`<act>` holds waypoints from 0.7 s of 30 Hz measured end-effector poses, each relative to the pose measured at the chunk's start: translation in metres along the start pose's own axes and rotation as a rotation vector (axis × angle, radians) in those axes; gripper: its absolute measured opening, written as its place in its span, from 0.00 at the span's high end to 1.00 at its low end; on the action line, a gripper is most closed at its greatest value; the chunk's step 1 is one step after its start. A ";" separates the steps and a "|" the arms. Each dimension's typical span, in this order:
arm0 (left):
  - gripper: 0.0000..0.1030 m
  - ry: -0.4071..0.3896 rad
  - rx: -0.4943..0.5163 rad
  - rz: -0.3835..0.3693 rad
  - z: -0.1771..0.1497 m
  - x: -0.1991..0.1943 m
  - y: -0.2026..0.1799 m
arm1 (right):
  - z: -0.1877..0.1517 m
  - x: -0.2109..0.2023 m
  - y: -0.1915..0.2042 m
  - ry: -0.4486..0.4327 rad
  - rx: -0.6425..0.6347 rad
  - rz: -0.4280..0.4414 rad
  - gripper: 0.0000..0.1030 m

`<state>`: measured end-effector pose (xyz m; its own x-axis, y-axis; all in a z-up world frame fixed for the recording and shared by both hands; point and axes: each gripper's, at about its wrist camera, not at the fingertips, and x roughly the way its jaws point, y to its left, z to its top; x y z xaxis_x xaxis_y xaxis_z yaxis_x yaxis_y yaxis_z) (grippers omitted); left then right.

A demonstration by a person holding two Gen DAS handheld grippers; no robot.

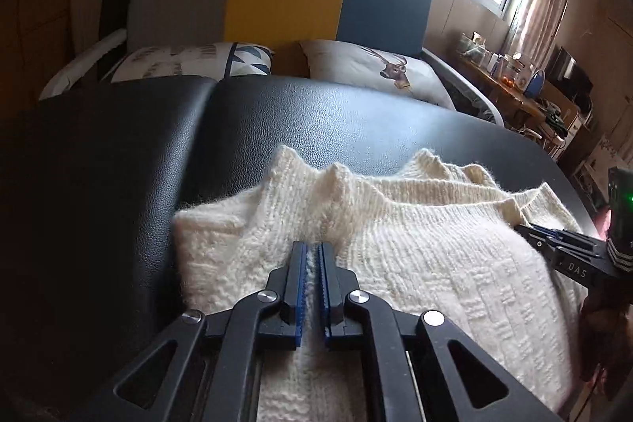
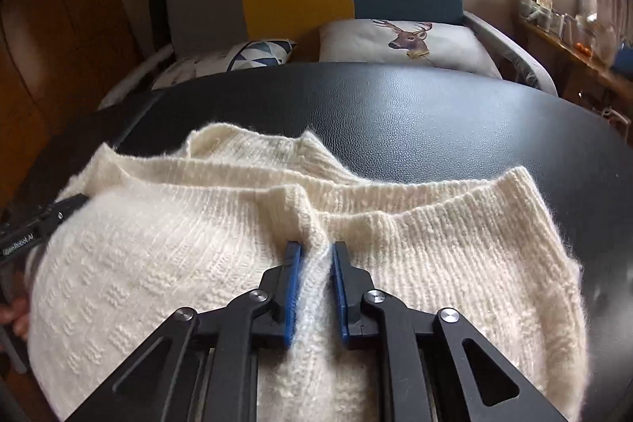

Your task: Fold clothes

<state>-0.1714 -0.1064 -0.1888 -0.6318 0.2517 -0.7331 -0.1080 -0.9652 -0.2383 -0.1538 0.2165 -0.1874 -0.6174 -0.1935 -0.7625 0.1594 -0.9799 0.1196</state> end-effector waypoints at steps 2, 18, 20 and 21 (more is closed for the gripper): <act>0.91 0.010 -0.047 -0.069 0.001 -0.006 0.011 | -0.001 -0.003 -0.001 -0.003 0.008 0.013 0.82; 0.76 0.059 -0.332 -0.401 -0.117 -0.095 0.105 | -0.016 -0.013 -0.030 -0.025 0.166 0.140 0.75; 0.75 0.059 -0.330 -0.441 -0.118 -0.092 0.102 | -0.013 -0.014 -0.031 -0.007 0.178 0.146 0.75; 0.75 0.060 -0.326 -0.461 -0.118 -0.092 0.101 | -0.009 -0.017 -0.032 0.000 0.187 0.141 0.75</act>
<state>-0.0338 -0.2182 -0.2208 -0.5299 0.6549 -0.5388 -0.1139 -0.6845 -0.7201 -0.1416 0.2520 -0.1845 -0.5996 -0.3286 -0.7297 0.0979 -0.9351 0.3406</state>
